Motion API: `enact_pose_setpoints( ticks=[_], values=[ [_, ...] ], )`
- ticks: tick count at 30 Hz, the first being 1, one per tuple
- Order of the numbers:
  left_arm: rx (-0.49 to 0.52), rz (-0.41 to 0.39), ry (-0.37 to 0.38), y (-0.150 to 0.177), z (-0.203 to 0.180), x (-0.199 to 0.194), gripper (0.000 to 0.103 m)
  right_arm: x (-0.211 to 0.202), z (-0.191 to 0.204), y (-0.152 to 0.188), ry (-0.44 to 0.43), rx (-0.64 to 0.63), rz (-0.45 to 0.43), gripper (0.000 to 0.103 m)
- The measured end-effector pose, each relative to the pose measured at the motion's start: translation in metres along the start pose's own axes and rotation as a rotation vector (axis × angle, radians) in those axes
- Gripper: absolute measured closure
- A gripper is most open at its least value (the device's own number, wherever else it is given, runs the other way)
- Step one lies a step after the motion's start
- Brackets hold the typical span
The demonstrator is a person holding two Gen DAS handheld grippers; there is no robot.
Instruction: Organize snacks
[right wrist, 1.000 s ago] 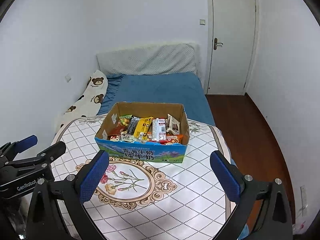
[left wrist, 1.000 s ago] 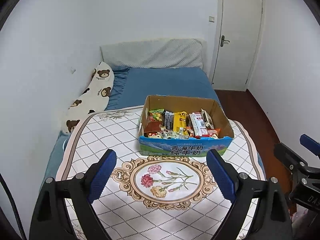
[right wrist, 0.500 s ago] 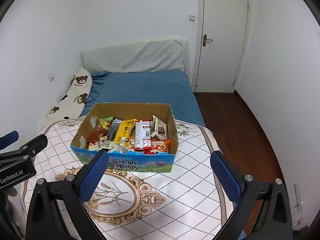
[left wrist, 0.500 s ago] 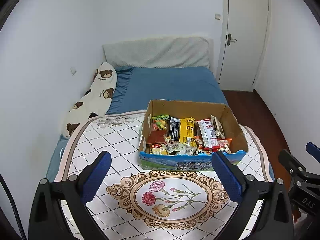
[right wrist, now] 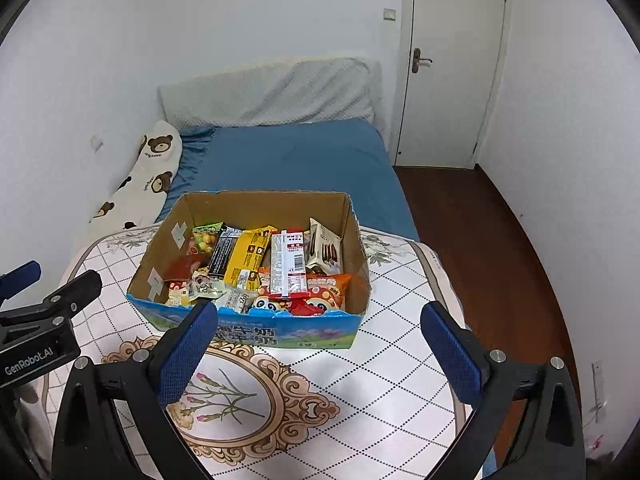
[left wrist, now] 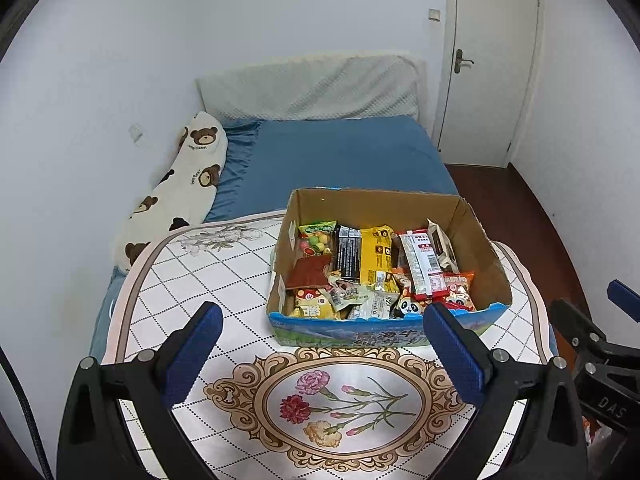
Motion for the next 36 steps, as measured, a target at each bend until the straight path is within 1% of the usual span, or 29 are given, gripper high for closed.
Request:
enact_pose_setpoints(
  ticks=[6, 13, 36],
  values=[
    [-0.001, 0.015, 0.001, 0.001, 0.001, 0.007, 0.0, 0.009, -0.001, 0.001, 0.004, 0.007, 0.015, 0.0],
    [0.001, 0.007, -0.004, -0.001, 0.003, 0.008, 0.0, 0.01, -0.001, 0.001, -0.002, 0.008, 0.019, 0.0],
    [0.004, -0.004, 0.0, 0.002, 0.004, 0.002, 0.0, -0.002, 0.0, -0.005, -0.001, 0.008, 0.001, 0.0]
  ],
)
Point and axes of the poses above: each gripper's, at about its wrist camera, not at the fingertips, and x roughly the way its jaws point, z to its left, y to its underside, the point moved 3 cm from there along x, roughly the way its jaws point, and after that the axes turned 8 degrees about -y, right-handed, at the moved point
